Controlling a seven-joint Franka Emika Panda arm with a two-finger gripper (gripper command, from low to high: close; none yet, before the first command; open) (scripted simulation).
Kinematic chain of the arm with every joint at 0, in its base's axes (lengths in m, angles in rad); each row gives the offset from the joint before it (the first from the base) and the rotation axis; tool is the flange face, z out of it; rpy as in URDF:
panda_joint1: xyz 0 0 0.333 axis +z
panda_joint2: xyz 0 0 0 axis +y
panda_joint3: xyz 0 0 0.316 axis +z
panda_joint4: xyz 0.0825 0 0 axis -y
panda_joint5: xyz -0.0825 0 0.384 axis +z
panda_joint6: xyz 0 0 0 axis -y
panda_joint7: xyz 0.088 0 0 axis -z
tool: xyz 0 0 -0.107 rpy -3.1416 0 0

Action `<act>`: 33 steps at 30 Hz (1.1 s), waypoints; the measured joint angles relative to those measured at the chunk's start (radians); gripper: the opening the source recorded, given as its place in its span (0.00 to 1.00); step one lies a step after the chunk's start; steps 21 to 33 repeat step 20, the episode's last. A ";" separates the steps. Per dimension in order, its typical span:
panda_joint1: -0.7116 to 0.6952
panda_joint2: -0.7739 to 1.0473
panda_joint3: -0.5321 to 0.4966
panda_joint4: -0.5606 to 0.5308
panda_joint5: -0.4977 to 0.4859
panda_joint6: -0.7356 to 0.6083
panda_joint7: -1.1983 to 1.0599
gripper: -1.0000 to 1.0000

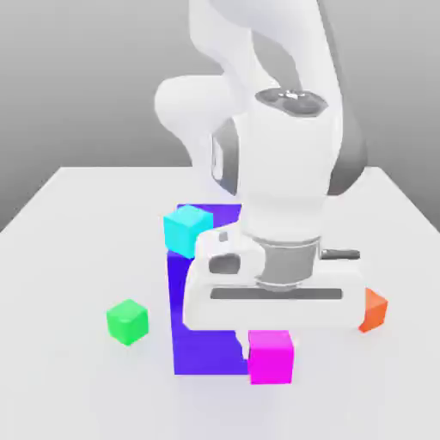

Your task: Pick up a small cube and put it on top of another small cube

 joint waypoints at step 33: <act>-0.264 0.014 -0.147 -0.357 0.092 0.273 0.259 1.00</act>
